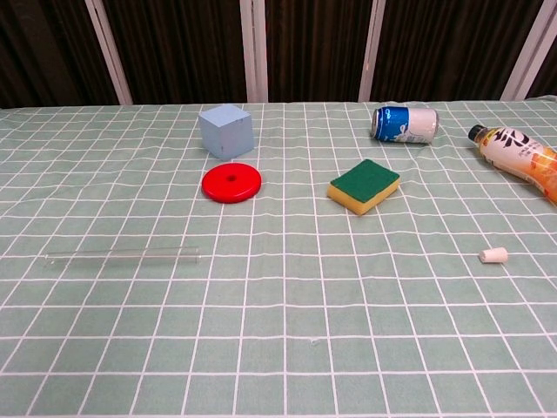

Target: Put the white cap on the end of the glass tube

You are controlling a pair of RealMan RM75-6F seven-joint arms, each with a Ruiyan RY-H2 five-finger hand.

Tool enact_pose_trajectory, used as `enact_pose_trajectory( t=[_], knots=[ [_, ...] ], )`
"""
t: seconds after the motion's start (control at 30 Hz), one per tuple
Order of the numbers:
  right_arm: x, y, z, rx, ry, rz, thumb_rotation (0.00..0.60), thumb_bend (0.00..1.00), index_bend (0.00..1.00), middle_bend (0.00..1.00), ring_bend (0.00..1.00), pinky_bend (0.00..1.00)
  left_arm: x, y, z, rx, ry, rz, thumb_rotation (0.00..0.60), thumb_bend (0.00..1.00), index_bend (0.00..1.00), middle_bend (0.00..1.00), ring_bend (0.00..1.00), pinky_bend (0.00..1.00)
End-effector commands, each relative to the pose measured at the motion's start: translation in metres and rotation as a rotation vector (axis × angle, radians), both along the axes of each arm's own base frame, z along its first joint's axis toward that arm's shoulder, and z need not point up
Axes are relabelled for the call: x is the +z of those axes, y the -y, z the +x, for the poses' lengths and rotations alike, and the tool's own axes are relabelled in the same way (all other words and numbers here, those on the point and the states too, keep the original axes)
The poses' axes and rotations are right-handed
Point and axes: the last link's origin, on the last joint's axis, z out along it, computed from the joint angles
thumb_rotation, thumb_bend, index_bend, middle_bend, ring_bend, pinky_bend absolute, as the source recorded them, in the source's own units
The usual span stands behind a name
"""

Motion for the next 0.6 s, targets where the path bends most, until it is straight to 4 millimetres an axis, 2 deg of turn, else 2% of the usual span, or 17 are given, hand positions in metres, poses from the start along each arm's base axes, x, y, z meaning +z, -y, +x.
enact_pose_trajectory(
  t=[0.03, 0.23, 0.47, 0.6],
  knots=[
    [0.000, 0.000, 0.000, 0.000, 0.003, 0.003, 0.600, 0.33, 0.00, 0.00, 0.00, 0.00, -0.008, -0.010, 0.012, -0.011, -0.007, -0.007, 0.600, 0.21, 0.16, 0.14, 0.00, 0.00],
    [-0.002, 0.000, 0.001, -0.004, 0.013, 0.012, 0.600, 0.33, 0.00, 0.00, 0.00, 0.00, -0.032, -0.036, 0.042, -0.035, -0.028, -0.038, 0.600, 0.26, 0.28, 0.30, 0.06, 0.03],
    [-0.002, 0.000, 0.001, -0.009, 0.026, 0.020, 0.600, 0.33, 0.00, 0.00, 0.00, 0.00, -0.066, -0.060, 0.083, -0.046, -0.060, -0.080, 0.600, 0.27, 0.34, 0.33, 0.12, 0.18],
    [-0.003, 0.000, 0.002, -0.011, 0.036, 0.026, 0.600, 0.33, 0.00, 0.00, 0.00, 0.00, -0.086, -0.068, 0.099, -0.049, -0.084, -0.103, 0.600, 0.29, 0.36, 0.36, 0.14, 0.20]
  ],
)
